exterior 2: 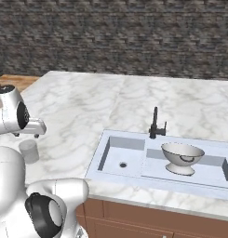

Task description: Place the glass cup in the left basin and the colander in the right basin of the sink.

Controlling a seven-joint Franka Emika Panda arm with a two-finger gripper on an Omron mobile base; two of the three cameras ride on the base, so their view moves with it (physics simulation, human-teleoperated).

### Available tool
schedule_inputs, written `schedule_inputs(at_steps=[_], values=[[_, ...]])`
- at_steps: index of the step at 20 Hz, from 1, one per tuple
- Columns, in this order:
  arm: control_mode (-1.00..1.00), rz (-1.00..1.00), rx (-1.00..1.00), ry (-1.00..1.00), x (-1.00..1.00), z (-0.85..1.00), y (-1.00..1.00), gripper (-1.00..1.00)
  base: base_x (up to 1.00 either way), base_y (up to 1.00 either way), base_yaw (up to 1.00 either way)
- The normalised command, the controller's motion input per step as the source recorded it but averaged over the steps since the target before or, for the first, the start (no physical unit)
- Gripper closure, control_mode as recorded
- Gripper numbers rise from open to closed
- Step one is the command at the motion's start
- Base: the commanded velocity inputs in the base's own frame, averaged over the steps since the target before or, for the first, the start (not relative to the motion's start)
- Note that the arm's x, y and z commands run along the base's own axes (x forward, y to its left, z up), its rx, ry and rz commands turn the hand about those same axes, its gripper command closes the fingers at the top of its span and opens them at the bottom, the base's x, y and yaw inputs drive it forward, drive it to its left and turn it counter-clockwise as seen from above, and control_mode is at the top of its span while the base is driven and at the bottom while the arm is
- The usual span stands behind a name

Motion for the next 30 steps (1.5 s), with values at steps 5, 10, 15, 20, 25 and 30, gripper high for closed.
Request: schedule_inputs(at_steps=[5, 10, 15, 20, 25, 30], values=[[-1.0, 0.0, 0.01, 0.0, 0.09, -0.19, 0.09, -1.0, 0.0, 0.0, 0.0], [-1.0, 0.0, 0.01, 0.0, 0.04, -0.19, 0.08, -1.0, 0.0, 0.0, 0.0], [-1.0, 0.0, 0.01, 0.0, 0.0, -0.2, 0.03, -1.0, 0.0, 0.0, 0.0], [-1.0, 0.0, 0.02, 0.0, 0.0, -0.17, 0.0, -1.0, 0.0, 0.0, 0.0], [-1.0, 0.0, 0.01, 0.0, 0.0, -0.12, 0.0, -1.0, 0.0, 0.0, 0.0], [-1.0, 0.0, 0.0, 0.0, 0.0, -0.16, 0.0, -1.0, 0.0, 0.0, 0.0]])
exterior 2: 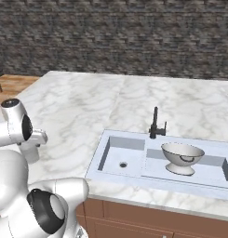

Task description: Place the glass cup in the left basin and the colander in the right basin of the sink.

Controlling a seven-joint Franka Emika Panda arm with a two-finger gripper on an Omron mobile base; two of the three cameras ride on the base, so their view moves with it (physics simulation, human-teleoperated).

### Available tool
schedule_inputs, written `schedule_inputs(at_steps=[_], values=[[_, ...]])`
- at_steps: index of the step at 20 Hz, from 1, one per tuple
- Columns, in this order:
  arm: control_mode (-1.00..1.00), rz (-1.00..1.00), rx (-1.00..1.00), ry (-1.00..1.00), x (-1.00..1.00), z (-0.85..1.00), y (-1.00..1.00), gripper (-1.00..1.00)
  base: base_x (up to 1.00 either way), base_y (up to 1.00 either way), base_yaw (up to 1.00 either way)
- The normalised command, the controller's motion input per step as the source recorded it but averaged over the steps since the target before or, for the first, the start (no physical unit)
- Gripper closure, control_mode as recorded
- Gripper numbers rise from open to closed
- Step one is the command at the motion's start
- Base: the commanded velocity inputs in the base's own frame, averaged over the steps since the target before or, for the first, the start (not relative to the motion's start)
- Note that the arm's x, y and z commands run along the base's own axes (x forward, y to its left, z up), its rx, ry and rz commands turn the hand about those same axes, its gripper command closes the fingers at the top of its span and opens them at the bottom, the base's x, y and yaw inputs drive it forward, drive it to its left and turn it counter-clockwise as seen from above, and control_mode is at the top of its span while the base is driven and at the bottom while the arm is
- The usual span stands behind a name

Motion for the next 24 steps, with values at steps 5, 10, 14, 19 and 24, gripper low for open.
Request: schedule_inputs(at_steps=[5, 10, 14, 19, 24], values=[[-1.0, 0.0, 0.0, 0.0, 0.0, -0.16, 0.0, -1.0, 0.0, 0.0, 0.0], [-1.0, 0.0, 0.0, 0.0, 0.0, -0.13, 0.0, -1.0, 0.0, 0.0, 0.0], [-1.0, 0.0, 0.0, 0.0, 0.0, -0.09, 0.0, -1.0, 0.0, 0.0, 0.0], [-1.0, 0.0, 0.0, 0.0, 0.01, -0.09, 0.0, -1.0, 0.0, 0.0, 0.0], [-1.0, 0.0, 0.0, 0.0, 0.01, -0.07, 0.0, -1.0, 0.0, 0.0, 0.0]])
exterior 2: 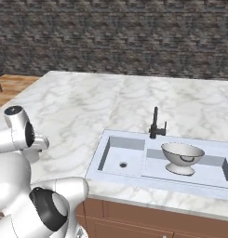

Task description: Place the glass cup in the left basin and the colander in the right basin of the sink.

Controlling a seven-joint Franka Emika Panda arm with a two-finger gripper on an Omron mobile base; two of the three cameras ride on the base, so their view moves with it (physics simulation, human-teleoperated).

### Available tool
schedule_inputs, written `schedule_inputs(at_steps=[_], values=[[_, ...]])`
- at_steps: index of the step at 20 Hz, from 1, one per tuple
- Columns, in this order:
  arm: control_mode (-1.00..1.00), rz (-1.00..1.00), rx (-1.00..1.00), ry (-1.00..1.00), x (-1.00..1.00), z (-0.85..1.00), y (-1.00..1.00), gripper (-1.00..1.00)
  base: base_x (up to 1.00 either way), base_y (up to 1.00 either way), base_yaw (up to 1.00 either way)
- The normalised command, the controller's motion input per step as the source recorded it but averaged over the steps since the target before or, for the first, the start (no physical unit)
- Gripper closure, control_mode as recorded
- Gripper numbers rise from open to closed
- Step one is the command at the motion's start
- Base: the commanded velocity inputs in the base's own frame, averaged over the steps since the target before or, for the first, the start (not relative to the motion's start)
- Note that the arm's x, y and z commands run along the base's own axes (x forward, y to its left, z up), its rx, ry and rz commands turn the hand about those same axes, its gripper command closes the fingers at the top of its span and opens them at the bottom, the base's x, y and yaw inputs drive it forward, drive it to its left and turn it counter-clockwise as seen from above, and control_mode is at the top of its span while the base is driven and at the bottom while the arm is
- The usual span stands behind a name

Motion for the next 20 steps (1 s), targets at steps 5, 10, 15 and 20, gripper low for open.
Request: schedule_inputs(at_steps=[5, 10, 15, 20], values=[[-1.0, 0.0, 0.0, 0.0, 0.06, -0.05, 0.0, -1.0, 0.0, 0.0, 0.0], [-1.0, 0.0, 0.0, 0.0, 0.12, -0.02, 0.0, -1.0, 0.0, 0.0, 0.0], [-1.0, 0.0, 0.0, 0.0, 0.2, 0.0, 0.0, -1.0, 0.0, 0.0, 0.0], [-1.0, 0.0, 0.0, 0.0, 0.12, 0.0, 0.0, -1.0, 0.0, 0.0, 0.0]])
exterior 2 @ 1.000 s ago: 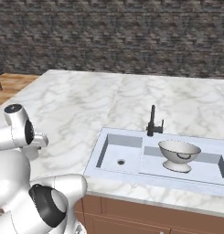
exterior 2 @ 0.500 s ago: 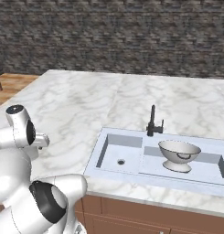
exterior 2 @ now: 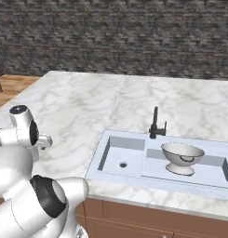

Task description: Place the glass cup in the left basin and the colander in the right basin of the sink.

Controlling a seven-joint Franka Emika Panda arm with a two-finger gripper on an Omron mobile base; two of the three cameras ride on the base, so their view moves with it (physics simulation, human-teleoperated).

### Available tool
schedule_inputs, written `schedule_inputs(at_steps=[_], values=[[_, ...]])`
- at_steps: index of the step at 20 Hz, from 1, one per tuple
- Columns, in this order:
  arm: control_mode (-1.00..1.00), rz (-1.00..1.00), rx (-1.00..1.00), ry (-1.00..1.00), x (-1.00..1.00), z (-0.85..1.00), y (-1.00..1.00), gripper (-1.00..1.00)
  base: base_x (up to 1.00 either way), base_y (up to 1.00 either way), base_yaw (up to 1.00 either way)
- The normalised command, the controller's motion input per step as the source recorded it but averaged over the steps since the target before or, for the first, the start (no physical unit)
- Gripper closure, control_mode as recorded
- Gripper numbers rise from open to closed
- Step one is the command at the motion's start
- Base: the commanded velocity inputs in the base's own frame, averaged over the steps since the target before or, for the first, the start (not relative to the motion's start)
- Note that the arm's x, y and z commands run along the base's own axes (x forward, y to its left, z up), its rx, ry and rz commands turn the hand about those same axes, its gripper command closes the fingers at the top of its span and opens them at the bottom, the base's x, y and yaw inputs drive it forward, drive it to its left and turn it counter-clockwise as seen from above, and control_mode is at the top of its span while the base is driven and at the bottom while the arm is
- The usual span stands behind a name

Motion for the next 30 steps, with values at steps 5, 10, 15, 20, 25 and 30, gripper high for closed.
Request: schedule_inputs(at_steps=[5, 10, 15, 20, 25, 30], values=[[-1.0, 0.0, 0.0, 0.0, 0.09, -0.02, 0.07, -1.0, 0.0, 0.0, 0.0], [-1.0, 0.0, 0.0, 0.0, 0.04, -0.12, 0.09, -1.0, 0.0, 0.0, 0.0], [-1.0, 0.0, 0.0, 0.0, 0.02, -0.14, 0.01, -1.0, 0.0, 0.0, 0.0], [-1.0, 0.0, 0.0, 0.0, 0.0, -0.14, 0.0, -1.0, 0.0, 0.0, 0.0], [-1.0, 0.0, 0.0, 0.0, 0.01, -0.12, 0.0, -1.0, 0.0, 0.0, 0.0], [-1.0, 0.0, 0.0, 0.0, 0.06, -0.08, 0.0, -1.0, 0.0, 0.0, 0.0]])
